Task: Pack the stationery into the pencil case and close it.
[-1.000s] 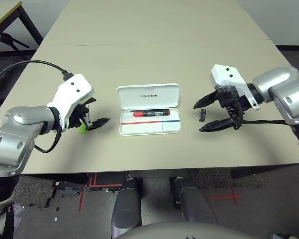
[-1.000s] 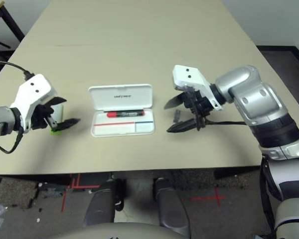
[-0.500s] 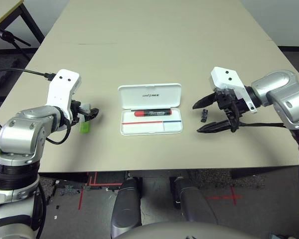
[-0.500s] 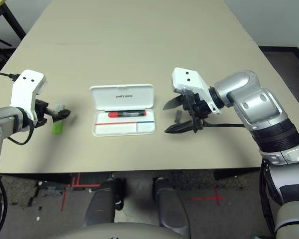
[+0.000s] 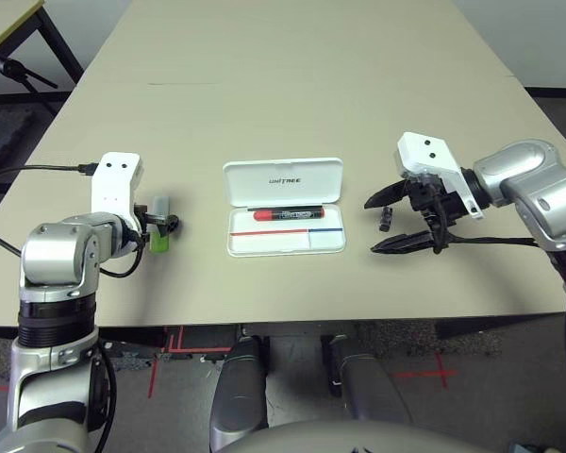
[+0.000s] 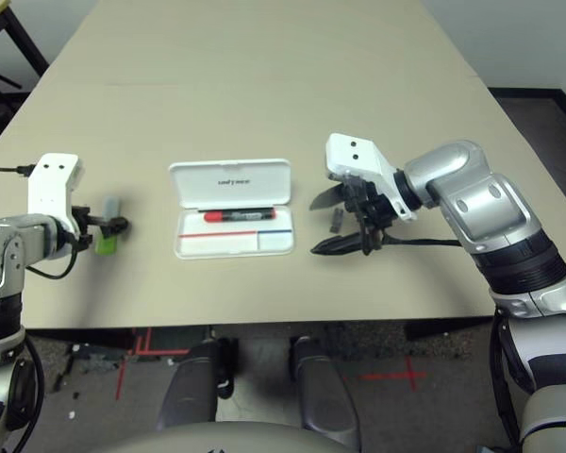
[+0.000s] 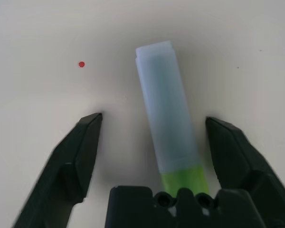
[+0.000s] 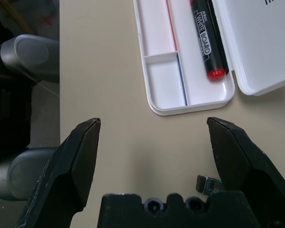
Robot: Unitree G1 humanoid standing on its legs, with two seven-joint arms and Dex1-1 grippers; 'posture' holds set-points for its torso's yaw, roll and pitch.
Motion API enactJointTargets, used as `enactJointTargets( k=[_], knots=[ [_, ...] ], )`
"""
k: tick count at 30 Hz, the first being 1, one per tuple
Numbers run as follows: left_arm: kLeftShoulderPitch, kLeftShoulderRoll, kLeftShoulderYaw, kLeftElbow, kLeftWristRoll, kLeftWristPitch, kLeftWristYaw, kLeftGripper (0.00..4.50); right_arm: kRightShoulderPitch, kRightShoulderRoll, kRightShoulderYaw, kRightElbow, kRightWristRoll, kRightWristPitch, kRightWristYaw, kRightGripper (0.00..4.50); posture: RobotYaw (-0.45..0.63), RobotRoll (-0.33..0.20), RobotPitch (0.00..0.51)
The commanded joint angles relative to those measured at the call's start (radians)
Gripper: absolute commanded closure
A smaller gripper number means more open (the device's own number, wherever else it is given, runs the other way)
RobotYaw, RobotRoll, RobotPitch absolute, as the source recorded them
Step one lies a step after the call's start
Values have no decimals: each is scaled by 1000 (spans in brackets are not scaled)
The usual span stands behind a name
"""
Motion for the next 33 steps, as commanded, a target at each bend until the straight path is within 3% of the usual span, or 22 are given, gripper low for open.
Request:
enactJointTargets(
  k=[1,5,7,11,16,24,28,33],
  knots=[
    [2,-9,-6,38,9,16,17,1378,12,-9,-5,-23,11,10,-11,0,-37,0,182],
    [-1,2,-20,35,3,9,8,2961,10,-11,-5,-26,14,15,-16,0,-38,0,180],
    [0,21,-32,33,0,-7,-6,3419,6,-10,-3,-24,14,16,-17,0,-38,0,180],
    [11,122,-93,20,-19,-100,-97,3410,-3,-2,2,-13,10,12,-22,0,-38,0,180],
    [85,337,-175,-44,-52,-367,-366,3410,-16,9,8,7,3,4,-26,0,-17,0,174],
    [183,561,-147,-143,-107,-581,-668,3410,-27,24,8,31,-4,-8,-30,0,-6,0,170],
    [183,607,-168,-246,-162,-601,-769,3410,-32,30,12,45,-11,-18,-32,0,-5,0,169],
    [60,568,-279,-371,-175,-581,-776,3410,-35,33,11,53,-17,-24,-32,0,-12,0,166]
  ],
)
